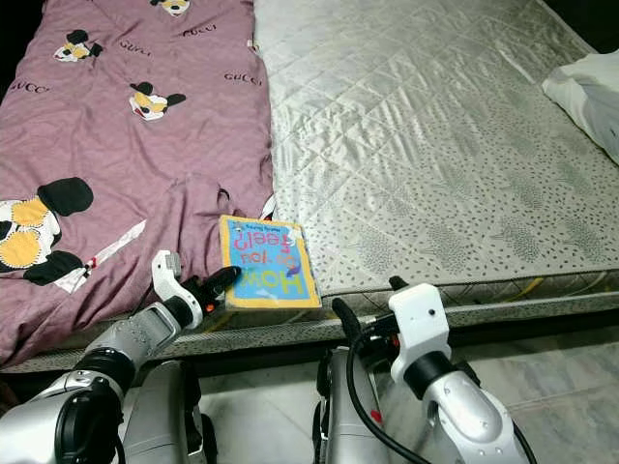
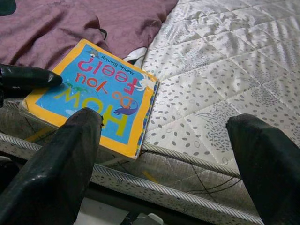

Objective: Clean up the room

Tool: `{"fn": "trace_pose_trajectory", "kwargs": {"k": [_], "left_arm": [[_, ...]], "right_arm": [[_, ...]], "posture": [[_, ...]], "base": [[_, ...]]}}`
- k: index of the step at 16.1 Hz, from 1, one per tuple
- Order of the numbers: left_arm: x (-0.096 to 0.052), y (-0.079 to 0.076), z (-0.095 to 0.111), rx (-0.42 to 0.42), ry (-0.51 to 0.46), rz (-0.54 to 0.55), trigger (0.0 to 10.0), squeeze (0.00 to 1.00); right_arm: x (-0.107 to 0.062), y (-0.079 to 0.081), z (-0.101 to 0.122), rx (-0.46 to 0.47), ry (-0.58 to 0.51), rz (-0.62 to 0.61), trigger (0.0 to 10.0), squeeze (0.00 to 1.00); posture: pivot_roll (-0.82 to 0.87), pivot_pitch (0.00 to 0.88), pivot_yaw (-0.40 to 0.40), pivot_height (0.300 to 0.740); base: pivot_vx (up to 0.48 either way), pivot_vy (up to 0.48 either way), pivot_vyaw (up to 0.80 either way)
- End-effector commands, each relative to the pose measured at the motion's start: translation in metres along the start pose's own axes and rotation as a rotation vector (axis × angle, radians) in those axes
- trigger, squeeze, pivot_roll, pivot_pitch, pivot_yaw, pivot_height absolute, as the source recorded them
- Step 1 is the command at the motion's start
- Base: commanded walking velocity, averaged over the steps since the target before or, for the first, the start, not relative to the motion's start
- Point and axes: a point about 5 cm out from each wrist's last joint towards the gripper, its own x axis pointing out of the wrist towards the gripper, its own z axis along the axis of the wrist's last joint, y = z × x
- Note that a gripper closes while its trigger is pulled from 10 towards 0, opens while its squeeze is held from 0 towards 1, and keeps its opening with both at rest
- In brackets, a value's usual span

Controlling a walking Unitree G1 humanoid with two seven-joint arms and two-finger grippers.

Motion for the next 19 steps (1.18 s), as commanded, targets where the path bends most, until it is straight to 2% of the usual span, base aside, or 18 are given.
{"fn": "trace_pose_trajectory", "kwargs": {"k": [1,4,8,9,10,12,13,14,15,16,18,19], "left_arm": [[0.001,-0.001,-0.003,-0.026,0.011,-0.013,0.0,0.0],[0.0,0.0,-0.001,-0.021,-0.01,-0.014,0.0,0.0],[0.0,-0.001,0.009,0.035,-0.071,-0.001,0.0,0.0],[0.002,-0.007,0.019,0.075,-0.118,-0.011,0.0,0.0],[0.003,-0.009,0.021,0.091,-0.124,-0.019,0.0,0.0],[0.007,-0.022,0.036,0.191,-0.189,-0.058,0.0,0.0],[0.005,-0.026,0.043,0.272,-0.25,-0.044,0.0,0.0],[0.005,-0.027,0.042,0.302,-0.254,-0.044,0.0,0.0],[0.0,-0.031,0.036,0.471,-0.26,-0.053,0.0,0.0],[-0.003,-0.032,0.035,0.505,-0.28,-0.049,0.0,0.0],[-0.029,-0.034,0.035,0.688,-0.359,-0.013,0.0,0.0],[-0.032,-0.032,0.033,0.713,-0.345,-0.003,0.0,0.0]], "right_arm": [[-0.002,-0.003,-0.005,0.002,0.025,-0.018,10.0,0.0],[-0.001,-0.004,-0.006,0.0,0.024,-0.022,10.0,0.0],[0.01,-0.004,-0.004,0.016,-0.006,-0.036,10.0,0.0],[0.016,-0.004,-0.004,0.022,-0.018,-0.047,10.0,0.0],[0.018,-0.004,-0.005,0.025,-0.024,-0.049,10.0,0.0],[0.036,-0.005,0.0,0.192,-0.059,-0.116,10.0,0.0],[0.049,0.0,0.006,0.159,-0.069,-0.094,10.0,0.0],[0.055,0.002,0.009,0.136,-0.074,-0.087,10.0,0.0],[0.068,0.009,0.019,0.134,-0.099,-0.073,10.0,0.0],[0.074,0.011,0.022,0.14,-0.114,-0.077,10.0,0.0],[0.084,0.015,0.026,0.181,-0.19,-0.107,10.0,0.0],[0.085,0.015,0.025,0.196,-0.198,-0.116,10.0,0.0]], "posture": [[-0.23,0.224,-0.041,0.577],[-0.22,0.218,-0.039,0.577],[-0.21,0.198,-0.023,0.577],[-0.2,0.185,-0.017,0.577],[-0.18,0.173,-0.013,0.577],[-0.14,0.149,-0.009,0.577],[-0.09,0.125,-0.005,0.577],[-0.07,0.113,-0.001,0.577],[-0.04,0.09,0.008,0.577],[-0.03,0.082,0.011,0.577],[0.02,0.039,0.025,0.577],[0.02,0.031,0.025,0.577]], "base": [[0.0,0.0,0.0],[0.0,0.0,0.0],[0.0,0.0,0.0],[0.0,0.0,0.0],[0.0,0.0,0.0],[0.0,0.0,0.0],[0.0,0.0,0.0],[0.0,0.0,0.0],[0.0,0.0,0.0],[0.0,0.0,0.0],[0.0,0.0,0.0],[0.0,0.0,0.0]]}}
